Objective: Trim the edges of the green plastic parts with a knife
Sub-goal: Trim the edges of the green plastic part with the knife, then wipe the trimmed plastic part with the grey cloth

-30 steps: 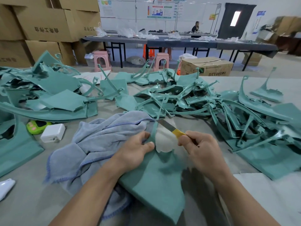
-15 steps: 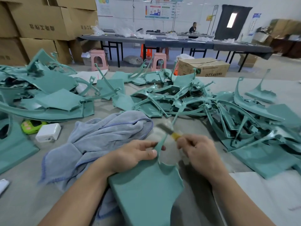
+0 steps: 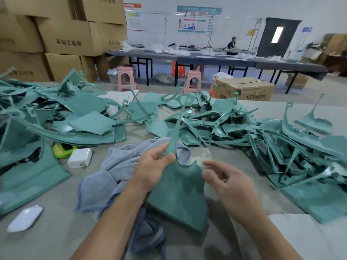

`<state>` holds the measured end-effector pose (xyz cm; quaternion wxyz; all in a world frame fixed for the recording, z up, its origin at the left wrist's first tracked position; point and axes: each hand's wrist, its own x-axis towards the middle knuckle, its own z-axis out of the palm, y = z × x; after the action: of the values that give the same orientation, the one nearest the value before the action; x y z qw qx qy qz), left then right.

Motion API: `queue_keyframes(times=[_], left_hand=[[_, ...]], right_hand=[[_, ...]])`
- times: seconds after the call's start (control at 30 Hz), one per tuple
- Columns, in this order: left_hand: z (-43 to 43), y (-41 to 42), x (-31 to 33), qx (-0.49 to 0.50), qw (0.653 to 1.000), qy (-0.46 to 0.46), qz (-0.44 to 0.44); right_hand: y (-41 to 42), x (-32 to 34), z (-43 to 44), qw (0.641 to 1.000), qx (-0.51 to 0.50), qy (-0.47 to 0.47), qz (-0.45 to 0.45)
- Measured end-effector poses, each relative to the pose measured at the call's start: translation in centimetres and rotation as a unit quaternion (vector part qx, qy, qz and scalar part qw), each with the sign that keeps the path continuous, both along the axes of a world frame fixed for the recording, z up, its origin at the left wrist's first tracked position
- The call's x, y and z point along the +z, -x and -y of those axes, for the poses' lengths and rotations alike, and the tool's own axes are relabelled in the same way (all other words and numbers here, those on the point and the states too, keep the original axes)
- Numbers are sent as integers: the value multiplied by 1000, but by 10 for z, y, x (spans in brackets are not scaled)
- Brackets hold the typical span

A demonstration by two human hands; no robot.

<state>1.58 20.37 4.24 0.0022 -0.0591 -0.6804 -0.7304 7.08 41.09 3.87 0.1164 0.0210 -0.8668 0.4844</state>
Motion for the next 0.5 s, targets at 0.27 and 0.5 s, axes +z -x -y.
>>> queue_keyframes(times=[0.27,0.5], left_hand=[[31,-8,11,-186,934,-265,154],[60,3,20,56,920,-333,201]], right_hand=[[47,13,55,936,-87,335,71],[60,29,107,940,-31,337,34]])
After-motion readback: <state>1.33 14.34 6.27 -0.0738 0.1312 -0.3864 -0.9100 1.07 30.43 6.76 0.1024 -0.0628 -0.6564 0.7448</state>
